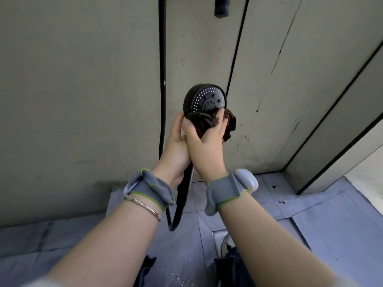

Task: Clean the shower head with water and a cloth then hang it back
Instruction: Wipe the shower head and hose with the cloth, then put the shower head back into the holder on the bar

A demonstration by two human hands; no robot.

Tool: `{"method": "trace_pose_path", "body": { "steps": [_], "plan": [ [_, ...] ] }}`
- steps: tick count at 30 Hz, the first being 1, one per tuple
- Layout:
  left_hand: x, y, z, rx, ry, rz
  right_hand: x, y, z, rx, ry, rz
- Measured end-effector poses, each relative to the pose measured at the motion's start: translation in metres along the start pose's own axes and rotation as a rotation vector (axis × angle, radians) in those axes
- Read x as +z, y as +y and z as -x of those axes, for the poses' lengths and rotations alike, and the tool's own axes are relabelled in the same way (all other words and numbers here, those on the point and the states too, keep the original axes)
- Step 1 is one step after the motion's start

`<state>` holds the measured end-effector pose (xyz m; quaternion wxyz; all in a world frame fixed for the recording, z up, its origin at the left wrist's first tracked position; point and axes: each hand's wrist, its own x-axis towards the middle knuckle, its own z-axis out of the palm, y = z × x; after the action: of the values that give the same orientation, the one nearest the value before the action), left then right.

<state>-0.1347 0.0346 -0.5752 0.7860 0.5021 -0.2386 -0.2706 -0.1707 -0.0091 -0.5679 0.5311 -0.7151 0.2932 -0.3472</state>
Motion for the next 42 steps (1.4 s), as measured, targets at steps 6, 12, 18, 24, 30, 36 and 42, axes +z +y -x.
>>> {"method": "trace_pose_path", "body": {
  "steps": [6,12,18,24,30,36,42],
  "plan": [
    [0.016,0.038,0.011,0.058,0.026,-0.045,-0.028,-0.048,0.018,-0.122,0.006,0.140],
    [0.032,0.102,0.020,-0.002,-0.034,0.077,-0.073,-0.108,0.020,-0.024,0.005,-0.237],
    [0.056,0.163,0.035,0.042,-0.080,0.274,-0.073,-0.129,0.051,-0.011,-0.353,-0.169],
    [0.077,0.200,0.031,0.118,-0.192,0.102,-0.101,-0.176,0.021,-0.111,-0.540,-0.073],
    [0.114,0.247,-0.024,0.250,-0.260,-0.080,-0.117,-0.228,-0.052,-0.239,-0.441,0.058],
    [0.128,0.289,-0.097,0.393,-0.376,-0.161,-0.121,-0.263,-0.124,-0.281,-0.575,-0.026],
    [0.148,0.306,-0.102,0.253,-0.270,-0.297,-0.142,-0.288,-0.141,-0.165,-0.636,0.063]
  ]
}}
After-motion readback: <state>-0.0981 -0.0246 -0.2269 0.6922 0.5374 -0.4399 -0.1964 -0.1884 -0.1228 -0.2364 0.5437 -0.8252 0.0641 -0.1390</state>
